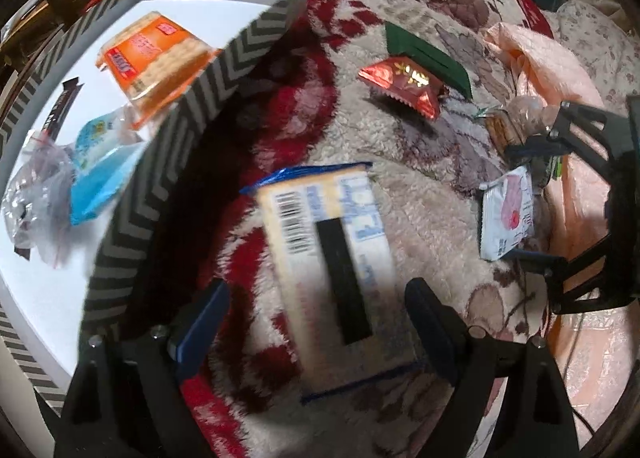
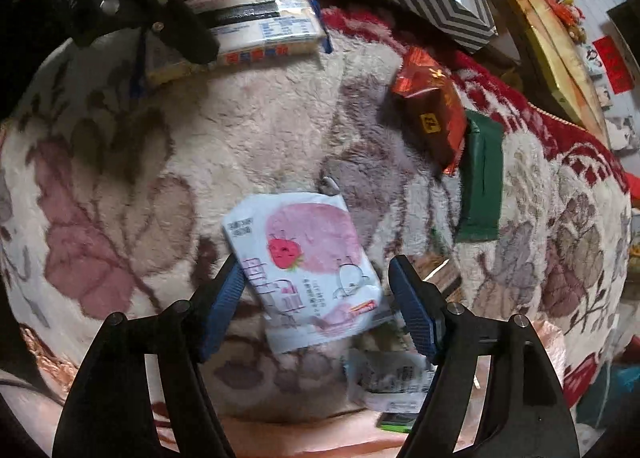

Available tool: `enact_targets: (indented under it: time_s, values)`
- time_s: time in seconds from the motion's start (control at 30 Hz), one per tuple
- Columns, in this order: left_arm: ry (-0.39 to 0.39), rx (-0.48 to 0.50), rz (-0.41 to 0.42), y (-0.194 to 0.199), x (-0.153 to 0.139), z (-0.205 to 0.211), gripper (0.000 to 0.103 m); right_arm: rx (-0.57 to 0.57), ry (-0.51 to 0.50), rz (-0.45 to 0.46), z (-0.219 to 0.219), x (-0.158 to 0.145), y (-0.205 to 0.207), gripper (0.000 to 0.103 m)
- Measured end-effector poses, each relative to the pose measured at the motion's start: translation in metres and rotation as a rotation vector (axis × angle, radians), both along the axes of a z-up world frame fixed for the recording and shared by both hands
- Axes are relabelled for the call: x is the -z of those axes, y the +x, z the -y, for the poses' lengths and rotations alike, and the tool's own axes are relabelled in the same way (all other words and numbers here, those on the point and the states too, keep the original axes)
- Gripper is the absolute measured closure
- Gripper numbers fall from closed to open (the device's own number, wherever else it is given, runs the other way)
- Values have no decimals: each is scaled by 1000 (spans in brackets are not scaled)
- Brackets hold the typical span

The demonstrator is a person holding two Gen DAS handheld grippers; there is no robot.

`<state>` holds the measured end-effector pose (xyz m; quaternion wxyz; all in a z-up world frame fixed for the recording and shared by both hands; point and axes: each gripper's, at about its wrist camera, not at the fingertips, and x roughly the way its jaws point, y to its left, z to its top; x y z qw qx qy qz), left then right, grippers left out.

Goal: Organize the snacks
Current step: 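Grasp the white biscuit box with left tool while right tool grasps pink strawberry pack, then carry biscuit box and strawberry pack over the white tray with both tools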

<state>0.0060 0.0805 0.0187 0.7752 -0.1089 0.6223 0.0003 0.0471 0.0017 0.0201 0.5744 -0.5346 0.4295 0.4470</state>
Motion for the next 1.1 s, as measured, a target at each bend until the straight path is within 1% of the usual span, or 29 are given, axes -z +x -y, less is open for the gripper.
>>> enact_targets:
  time_s: [0.1, 0.17, 0.23, 0.27, 0.3, 0.33, 0.4, 0.43, 0.5, 0.57, 0.7, 0.73, 0.77, 0.83, 0.93, 1.03, 1.1]
  values:
    - [7, 12, -22, 4, 11, 6, 14, 84, 20, -40, -2, 0, 7, 29]
    - [23, 21, -4, 5, 12, 8, 15, 124, 31, -57, -3, 3, 6, 38]
    - [25, 24, 20, 3, 11, 7, 23, 145, 58, -32, -1, 1, 0, 45]
    - [18, 22, 27, 3, 10, 5, 25, 192, 76, -21, 0, 0, -2, 47]
    - [16, 21, 34, 3, 10, 3, 30, 240, 101, -17, 2, -1, -3, 50]
    - [17, 19, 43, 2, 9, 1, 36, 272, 119, -16, 3, -2, -4, 50]
    - [17, 11, 70, -3, 7, -5, 43, 346, 151, -10, 6, -3, -8, 50]
    - [14, 5, 79, -4, 6, -6, 44, 380, 172, -5, 8, -4, -12, 50]
    - [20, 5, 94, -8, 5, -6, 44, 428, 217, 11, 8, -9, -22, 50]
    - [44, 19, 108, -11, 2, -3, 44, 489, 265, 42, 10, -12, -28, 50]
    - [74, 40, 129, -18, -2, 2, 44, 623, 355, 85, 18, -19, -44, 50]
    - [76, 41, 134, -19, -3, 3, 45, 662, 380, 82, 22, -19, -46, 50]
    - [78, 43, 140, -21, -4, 4, 45, 714, 416, 54, 26, -19, -47, 50]
    - [89, 44, 160, -25, -10, 4, 45, 774, 456, 35, 33, -20, -47, 50]
    - [103, 46, 191, -21, -18, 8, 45, 871, 554, -9, 42, -28, -45, 50]
    - [116, 43, 225, -21, -29, 8, 44, 940, 654, -49, 44, -38, -41, 50]
    - [131, 39, 250, -21, -37, 6, 44, 945, 672, -54, 37, -42, -36, 50]
